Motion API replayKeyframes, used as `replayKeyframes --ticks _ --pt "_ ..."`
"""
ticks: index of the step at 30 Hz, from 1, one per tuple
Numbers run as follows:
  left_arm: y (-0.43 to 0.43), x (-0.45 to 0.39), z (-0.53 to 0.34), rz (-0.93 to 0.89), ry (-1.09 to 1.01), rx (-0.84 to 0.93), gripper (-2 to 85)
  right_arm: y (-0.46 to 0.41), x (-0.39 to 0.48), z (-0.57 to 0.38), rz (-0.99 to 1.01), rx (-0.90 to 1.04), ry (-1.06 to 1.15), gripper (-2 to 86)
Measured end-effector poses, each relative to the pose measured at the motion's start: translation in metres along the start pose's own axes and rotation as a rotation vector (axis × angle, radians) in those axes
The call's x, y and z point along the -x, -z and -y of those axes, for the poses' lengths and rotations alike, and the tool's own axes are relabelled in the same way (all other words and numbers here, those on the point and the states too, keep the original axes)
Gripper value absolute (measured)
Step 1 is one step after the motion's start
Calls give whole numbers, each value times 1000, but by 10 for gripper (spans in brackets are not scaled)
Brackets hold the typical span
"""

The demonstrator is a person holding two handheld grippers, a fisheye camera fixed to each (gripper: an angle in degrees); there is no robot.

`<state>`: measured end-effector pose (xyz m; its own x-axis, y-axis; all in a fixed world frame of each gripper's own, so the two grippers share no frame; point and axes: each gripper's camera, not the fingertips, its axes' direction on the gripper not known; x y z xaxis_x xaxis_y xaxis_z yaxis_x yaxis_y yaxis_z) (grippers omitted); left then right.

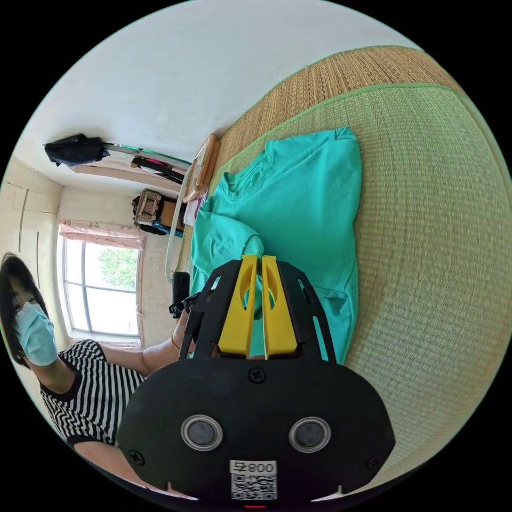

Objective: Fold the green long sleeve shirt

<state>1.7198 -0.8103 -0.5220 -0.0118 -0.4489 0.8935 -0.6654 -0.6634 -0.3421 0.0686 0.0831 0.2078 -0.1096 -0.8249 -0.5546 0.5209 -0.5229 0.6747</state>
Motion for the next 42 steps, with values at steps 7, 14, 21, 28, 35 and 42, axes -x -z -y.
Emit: replayKeyframes --ticks 7,14,21,28,35,42 --pt "-16 15 -10 13 7 14 11 -4 6 2 -45 7 -20 11" --pt "-24 31 -24 38 -20 49 19 -9 9 7 -47 -14 -64 13" --pt "50 52 -63 69 -63 -28 31 11 28 -4 -103 -119 -94 20" --pt "172 90 -81 245 -54 -294 63 -21 134 36 -67 -153 108 43" --pt "213 173 -81 136 74 -402 75 -157 291 146 -18 54 399 63" --pt "220 227 -97 17 96 -446 43 -280 409 241 -121 241 524 76"
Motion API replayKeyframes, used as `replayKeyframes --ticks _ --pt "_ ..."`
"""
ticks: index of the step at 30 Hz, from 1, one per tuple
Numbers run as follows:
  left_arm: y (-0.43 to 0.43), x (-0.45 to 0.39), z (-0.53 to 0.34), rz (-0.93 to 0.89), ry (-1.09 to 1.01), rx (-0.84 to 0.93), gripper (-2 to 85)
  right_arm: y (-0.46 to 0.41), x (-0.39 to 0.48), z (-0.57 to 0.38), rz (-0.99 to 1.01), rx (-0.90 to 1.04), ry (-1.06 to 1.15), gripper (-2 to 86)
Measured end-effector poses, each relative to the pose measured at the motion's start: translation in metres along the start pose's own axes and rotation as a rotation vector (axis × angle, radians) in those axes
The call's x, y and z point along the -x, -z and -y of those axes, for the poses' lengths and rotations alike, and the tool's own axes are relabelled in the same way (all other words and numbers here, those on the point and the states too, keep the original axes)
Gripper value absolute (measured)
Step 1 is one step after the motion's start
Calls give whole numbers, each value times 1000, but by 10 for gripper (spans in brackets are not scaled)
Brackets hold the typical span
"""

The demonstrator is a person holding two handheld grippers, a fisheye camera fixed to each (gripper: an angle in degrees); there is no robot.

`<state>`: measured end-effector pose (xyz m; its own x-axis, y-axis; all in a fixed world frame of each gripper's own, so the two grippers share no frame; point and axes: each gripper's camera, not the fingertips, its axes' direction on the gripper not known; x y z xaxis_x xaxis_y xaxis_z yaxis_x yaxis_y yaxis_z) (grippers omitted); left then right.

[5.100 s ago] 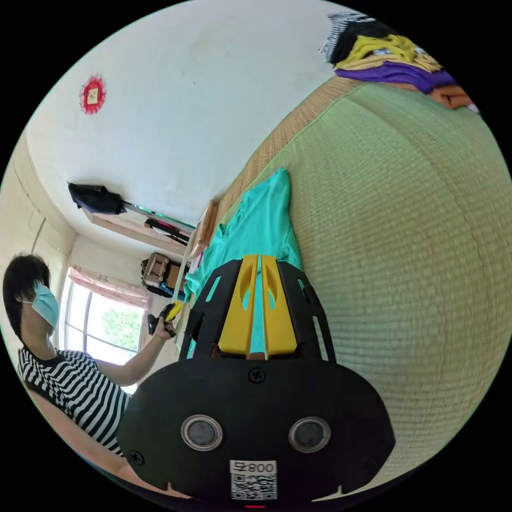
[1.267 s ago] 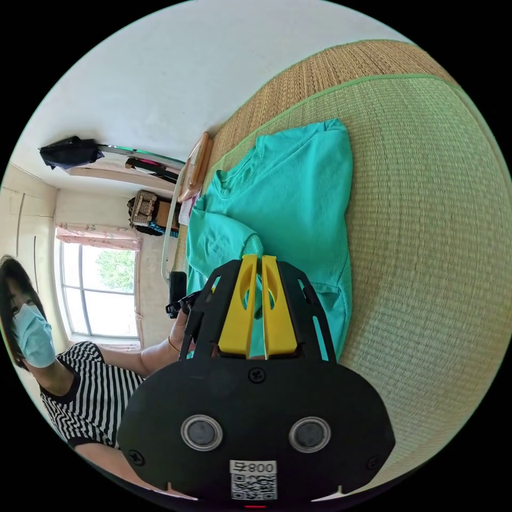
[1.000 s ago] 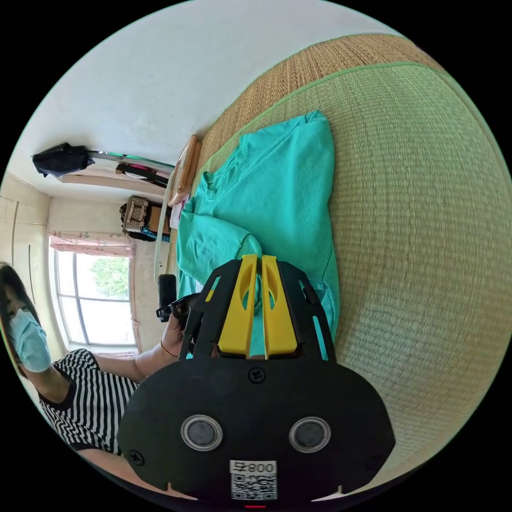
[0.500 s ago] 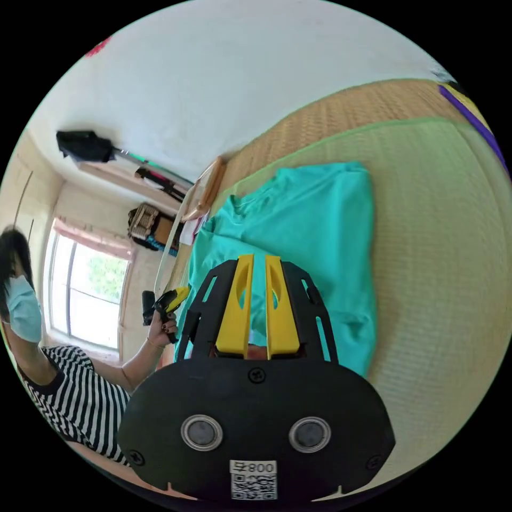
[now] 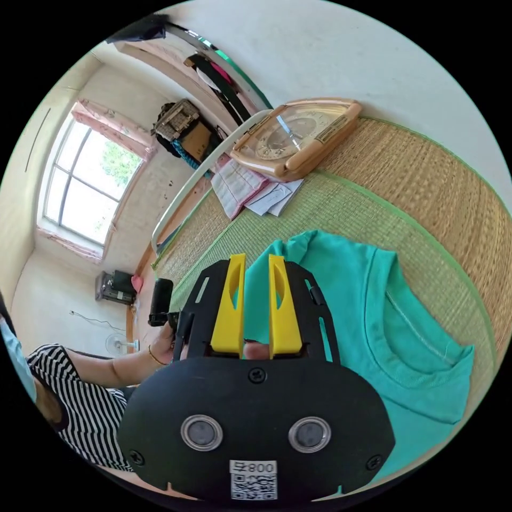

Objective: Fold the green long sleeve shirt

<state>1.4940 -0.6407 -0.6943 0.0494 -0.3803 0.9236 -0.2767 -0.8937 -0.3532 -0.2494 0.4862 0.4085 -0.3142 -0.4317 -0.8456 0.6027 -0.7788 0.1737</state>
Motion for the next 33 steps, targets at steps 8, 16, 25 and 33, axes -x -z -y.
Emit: replayKeyframes --ticks 8,16,25,33 --pt "13 37 -5 -10 -26 5 20 -64 13 91 -112 195 -46 65" --pt "33 55 -11 -8 -92 -38 9 -60 12 121 -47 206 -66 5" --pt "57 44 -13 124 -277 -89 7 4 4 135 149 -16 -49 5" --pt "64 82 -11 134 -241 -67 8 -27 13 145 13 128 -11 54"
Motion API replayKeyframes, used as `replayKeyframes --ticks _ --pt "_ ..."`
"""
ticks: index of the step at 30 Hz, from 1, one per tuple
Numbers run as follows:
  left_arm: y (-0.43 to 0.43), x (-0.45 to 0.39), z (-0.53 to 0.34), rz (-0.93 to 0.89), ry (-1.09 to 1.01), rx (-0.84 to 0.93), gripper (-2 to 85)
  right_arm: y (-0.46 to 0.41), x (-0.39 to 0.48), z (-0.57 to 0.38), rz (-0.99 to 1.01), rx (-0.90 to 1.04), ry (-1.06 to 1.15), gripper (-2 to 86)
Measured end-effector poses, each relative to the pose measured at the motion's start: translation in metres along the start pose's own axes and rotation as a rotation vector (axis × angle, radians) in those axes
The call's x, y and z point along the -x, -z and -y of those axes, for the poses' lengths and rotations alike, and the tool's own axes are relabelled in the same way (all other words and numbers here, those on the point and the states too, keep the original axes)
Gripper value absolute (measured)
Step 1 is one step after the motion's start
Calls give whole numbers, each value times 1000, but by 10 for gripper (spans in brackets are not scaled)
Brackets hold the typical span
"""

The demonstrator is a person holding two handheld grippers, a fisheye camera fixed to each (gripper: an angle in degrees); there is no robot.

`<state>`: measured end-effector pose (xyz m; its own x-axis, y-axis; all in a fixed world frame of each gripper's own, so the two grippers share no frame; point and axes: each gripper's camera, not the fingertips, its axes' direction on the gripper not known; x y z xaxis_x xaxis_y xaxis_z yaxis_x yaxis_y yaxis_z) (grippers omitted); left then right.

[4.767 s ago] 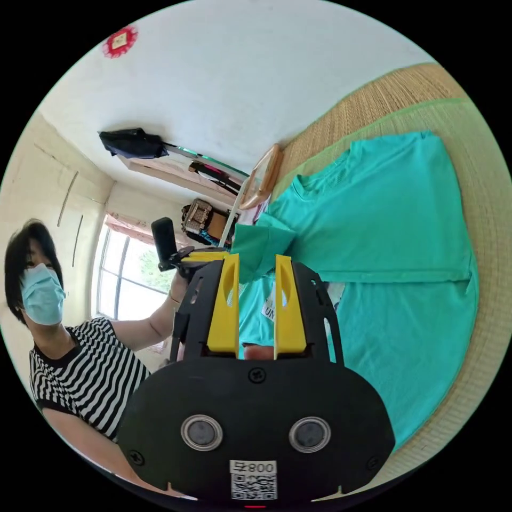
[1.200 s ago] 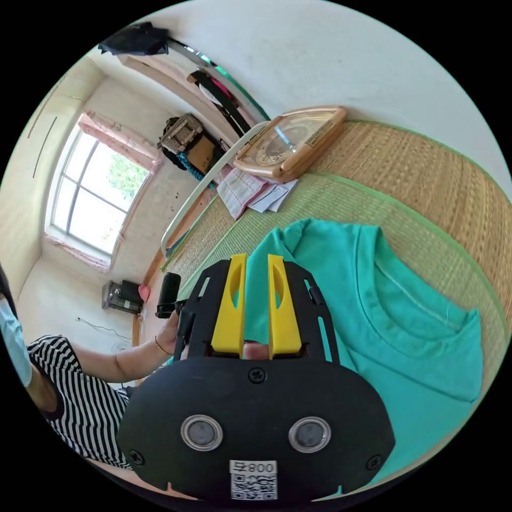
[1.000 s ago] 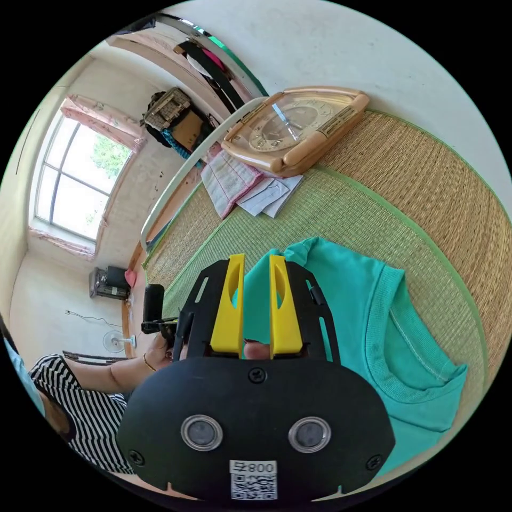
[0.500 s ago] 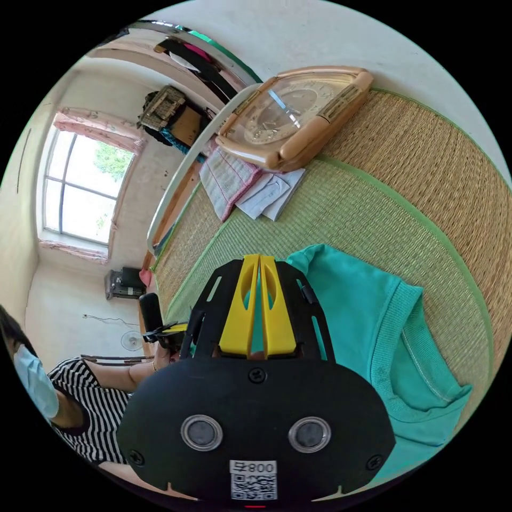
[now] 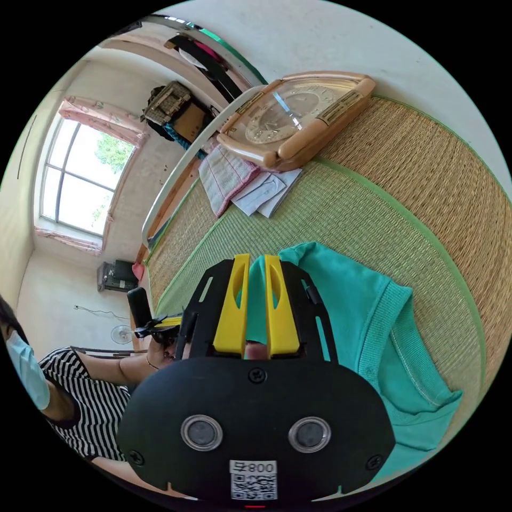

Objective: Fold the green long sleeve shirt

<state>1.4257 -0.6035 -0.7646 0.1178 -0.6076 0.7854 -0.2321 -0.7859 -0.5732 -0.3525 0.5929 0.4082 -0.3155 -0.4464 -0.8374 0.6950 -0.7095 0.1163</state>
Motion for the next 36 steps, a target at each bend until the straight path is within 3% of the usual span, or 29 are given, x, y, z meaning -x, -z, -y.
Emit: replayKeyframes --ticks 5,10,19,23,27,31,36 --pt "0 3 6 19 -56 33 8 -18 14 21 -98 129 11 67" --pt "4 8 11 32 -82 34 8 -31 12 24 -140 200 -7 21" --pt "36 18 22 31 -84 -30 10 37 -12 -5 156 -100 53 10" --pt "45 18 34 113 -98 -10 5 31 -36 -13 138 -88 -5 11" --pt "51 24 46 113 -87 1 6 44 -37 -29 241 -174 31 11" --pt "59 15 57 75 -115 2 13 58 -11 -30 193 -156 134 12" --pt "78 -5 87 165 -204 -49 31 57 -29 -35 169 -155 69 11"
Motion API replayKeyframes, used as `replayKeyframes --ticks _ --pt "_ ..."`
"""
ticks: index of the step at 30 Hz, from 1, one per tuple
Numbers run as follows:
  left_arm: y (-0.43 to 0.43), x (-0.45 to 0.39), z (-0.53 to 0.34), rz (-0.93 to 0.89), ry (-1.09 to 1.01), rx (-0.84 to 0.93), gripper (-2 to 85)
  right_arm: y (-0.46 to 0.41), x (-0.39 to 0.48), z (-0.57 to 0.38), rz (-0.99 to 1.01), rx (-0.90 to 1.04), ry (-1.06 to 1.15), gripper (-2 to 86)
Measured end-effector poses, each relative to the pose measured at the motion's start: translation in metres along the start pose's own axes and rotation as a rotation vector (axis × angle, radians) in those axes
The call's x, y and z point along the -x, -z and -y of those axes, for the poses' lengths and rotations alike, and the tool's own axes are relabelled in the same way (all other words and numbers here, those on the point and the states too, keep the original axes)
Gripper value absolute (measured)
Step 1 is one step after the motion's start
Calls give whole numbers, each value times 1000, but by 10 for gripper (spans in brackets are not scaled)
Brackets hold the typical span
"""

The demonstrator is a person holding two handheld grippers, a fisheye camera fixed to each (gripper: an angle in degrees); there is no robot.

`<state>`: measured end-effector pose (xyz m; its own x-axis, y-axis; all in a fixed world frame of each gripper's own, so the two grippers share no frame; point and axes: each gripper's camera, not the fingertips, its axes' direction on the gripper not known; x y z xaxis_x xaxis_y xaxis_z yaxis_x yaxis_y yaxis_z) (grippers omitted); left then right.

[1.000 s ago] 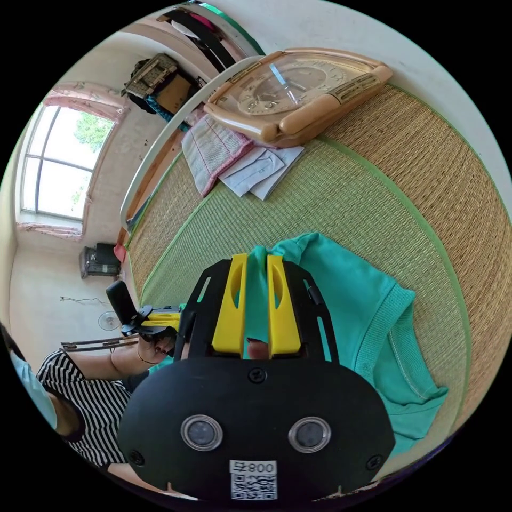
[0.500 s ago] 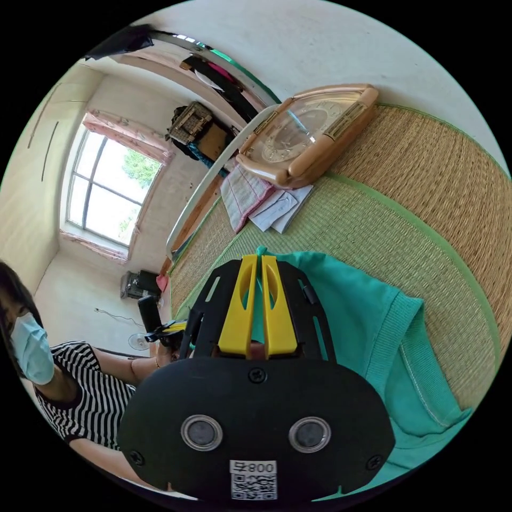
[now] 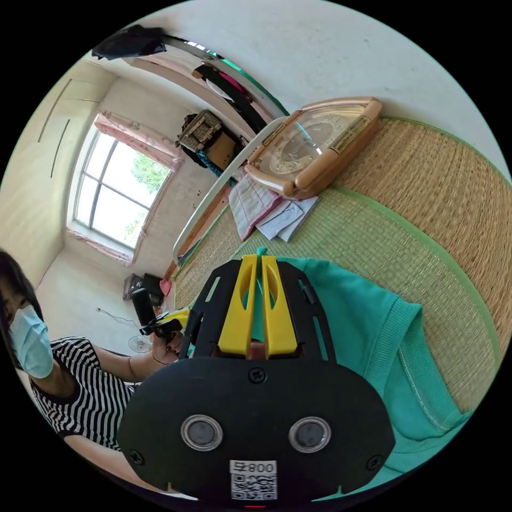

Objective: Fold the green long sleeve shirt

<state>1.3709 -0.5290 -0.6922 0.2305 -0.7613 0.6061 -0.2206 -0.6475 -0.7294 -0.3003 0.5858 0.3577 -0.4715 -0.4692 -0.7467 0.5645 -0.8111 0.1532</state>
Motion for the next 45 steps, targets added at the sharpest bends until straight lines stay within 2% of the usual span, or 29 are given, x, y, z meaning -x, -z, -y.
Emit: replayKeyframes --ticks 6,11,16,20,24,27,31,34,36,40,45 --pt "-42 6 32 63 -19 188 36 -5 -29 -22 -52 3 -108 12" --pt "-40 0 51 93 -18 196 34 3 -22 -32 -102 -39 -119 11" --pt "-26 -16 70 114 -49 174 46 23 29 -48 -186 -87 5 4" --pt "-38 -29 89 196 -101 275 41 -9 49 -50 -257 27 61 1" --pt "-41 -39 106 279 -106 310 27 -56 21 -41 -387 145 -22 1" --pt "-29 -52 117 281 -127 265 23 -58 10 -43 -319 120 -55 1" --pt "-24 -81 135 246 -197 223 19 -60 15 -58 -346 96 -40 1" --pt "-47 -92 150 266 -244 306 13 -62 17 -66 -363 91 -42 1" --pt "-70 -88 155 295 -253 421 8 -63 18 -69 -368 102 -37 1" --pt "-63 -93 169 285 -246 412 4 -62 29 -78 -411 129 -12 1" --pt "-60 -107 184 308 -269 415 1 -60 47 -94 -507 74 46 1"
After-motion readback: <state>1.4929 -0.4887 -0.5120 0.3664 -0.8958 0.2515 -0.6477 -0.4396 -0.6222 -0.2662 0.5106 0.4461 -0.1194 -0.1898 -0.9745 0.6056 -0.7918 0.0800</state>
